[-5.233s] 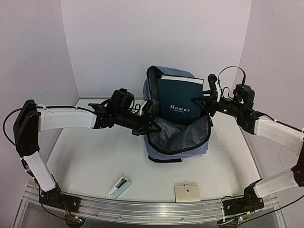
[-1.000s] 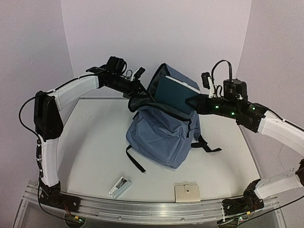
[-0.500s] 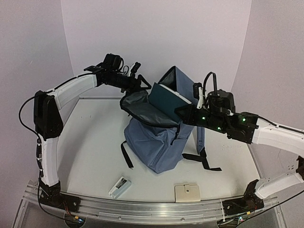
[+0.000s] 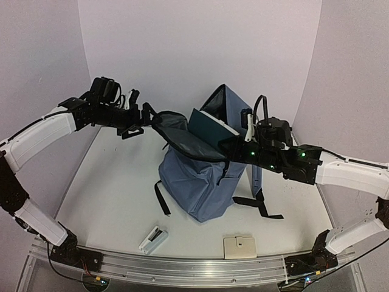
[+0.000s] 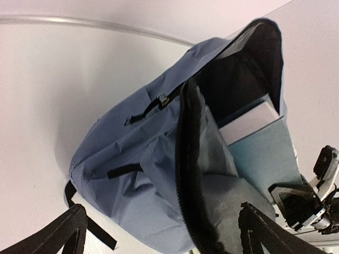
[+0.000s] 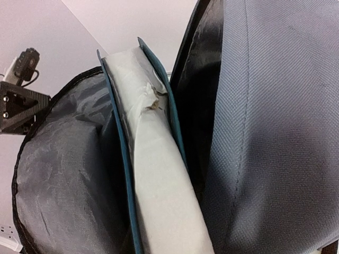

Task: Pack the student bag
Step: Place the book in the student bag.

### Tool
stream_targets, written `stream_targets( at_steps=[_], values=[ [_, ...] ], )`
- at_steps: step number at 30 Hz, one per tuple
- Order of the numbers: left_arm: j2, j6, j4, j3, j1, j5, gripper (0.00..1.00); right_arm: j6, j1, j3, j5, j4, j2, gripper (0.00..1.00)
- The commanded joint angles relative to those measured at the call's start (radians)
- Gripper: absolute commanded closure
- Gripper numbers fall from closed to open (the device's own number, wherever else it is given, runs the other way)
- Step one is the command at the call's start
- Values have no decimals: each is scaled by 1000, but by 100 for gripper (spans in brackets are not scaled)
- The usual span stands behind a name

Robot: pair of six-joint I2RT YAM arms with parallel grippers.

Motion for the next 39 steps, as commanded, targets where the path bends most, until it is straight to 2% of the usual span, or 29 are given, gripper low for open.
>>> stream_targets(
  at_steps=[1,8,9,10,11,13,14,15,16,17,19,21,23,26,31,35,39],
  values=[
    [-54,-171,219,-140,-20,169,0,22,22,73,-12,100,34,100],
    [-27,-247,393,-163,-56,284,0,31,58,133,-3,54,106,100],
    [-17,-252,408,-158,-59,303,6,33,63,145,7,35,120,100],
    [-8,-255,421,-155,-61,318,16,35,66,155,18,15,133,100],
    [-4,-258,442,-153,-62,331,33,39,68,163,35,-12,146,100],
    [-10,-259,478,-150,-62,351,76,53,70,171,78,-68,173,100],
    [-23,-253,489,-147,-62,348,90,61,71,169,108,-89,182,98],
    [-38,-244,493,-144,-62,341,98,67,72,166,136,-106,187,91],
    [-51,-235,494,-141,-62,331,100,71,72,161,158,-118,190,82],
    [-65,-226,490,-140,-62,316,100,69,72,160,170,-123,184,76],
    [-88,-208,465,-135,-62,289,100,54,73,164,177,-126,165,69],
    [-92,-194,434,-129,-62,270,100,25,73,183,168,-127,133,59],
    [-86,-190,417,-131,-62,263,100,-6,74,201,140,-126,88,44],
    [-75,-197,425,-144,-62,263,100,-46,75,206,86,-122,19,32],
    [-59,-206,448,-154,-62,258,100,-89,79,126,51,-115,-100,29],
    [-43,-214,468,-137,-62,271,100,-62,98,22,29,-110,-152,36],
    [-30,-214,473,-125,-62,267,100,14,138,-84,15,-53,-182,46]
  ],
)
